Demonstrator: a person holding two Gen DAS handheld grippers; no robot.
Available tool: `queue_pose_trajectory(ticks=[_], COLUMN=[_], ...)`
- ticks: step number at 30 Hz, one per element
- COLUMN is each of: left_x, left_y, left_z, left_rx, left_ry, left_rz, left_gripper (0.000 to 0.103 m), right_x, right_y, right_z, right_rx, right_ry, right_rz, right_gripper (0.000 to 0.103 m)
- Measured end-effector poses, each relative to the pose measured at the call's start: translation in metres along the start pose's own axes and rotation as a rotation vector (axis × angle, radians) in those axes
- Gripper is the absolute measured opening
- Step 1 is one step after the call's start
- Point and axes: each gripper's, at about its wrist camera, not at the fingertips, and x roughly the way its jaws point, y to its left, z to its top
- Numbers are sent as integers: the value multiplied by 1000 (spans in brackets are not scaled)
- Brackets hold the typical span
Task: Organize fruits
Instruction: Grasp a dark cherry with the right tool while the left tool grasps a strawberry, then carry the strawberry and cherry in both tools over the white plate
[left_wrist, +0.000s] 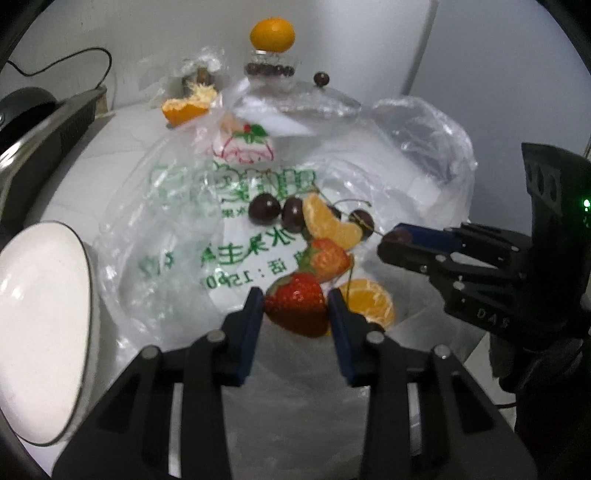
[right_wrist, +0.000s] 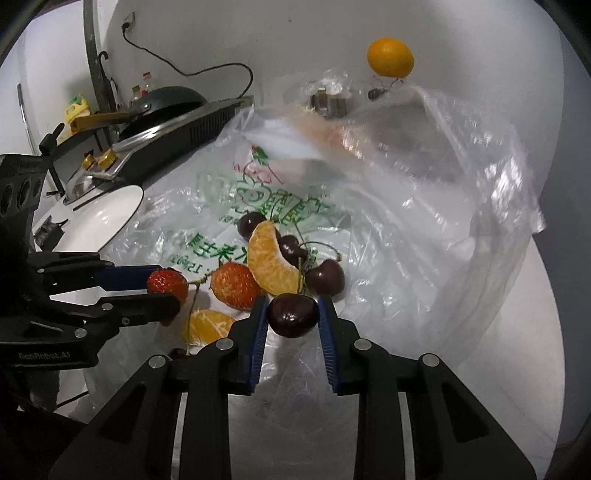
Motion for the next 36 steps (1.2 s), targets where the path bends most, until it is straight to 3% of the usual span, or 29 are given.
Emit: queue_pose_trajectory(ticks=[20,36], left_x=[-71,-116], left_y=[-1,39], left_z=[1,-15], left_rx=[50,-1], left_ry=[-147,-224], left_rz=[18,67], left_gripper=[37,37], right_x=[-44,-43], right_y=[43,101], right_z=[23,40], right_rx=[-68,-147], right_ry=[-106,-124], right_rz=[-7,34], right_gripper=[29,29])
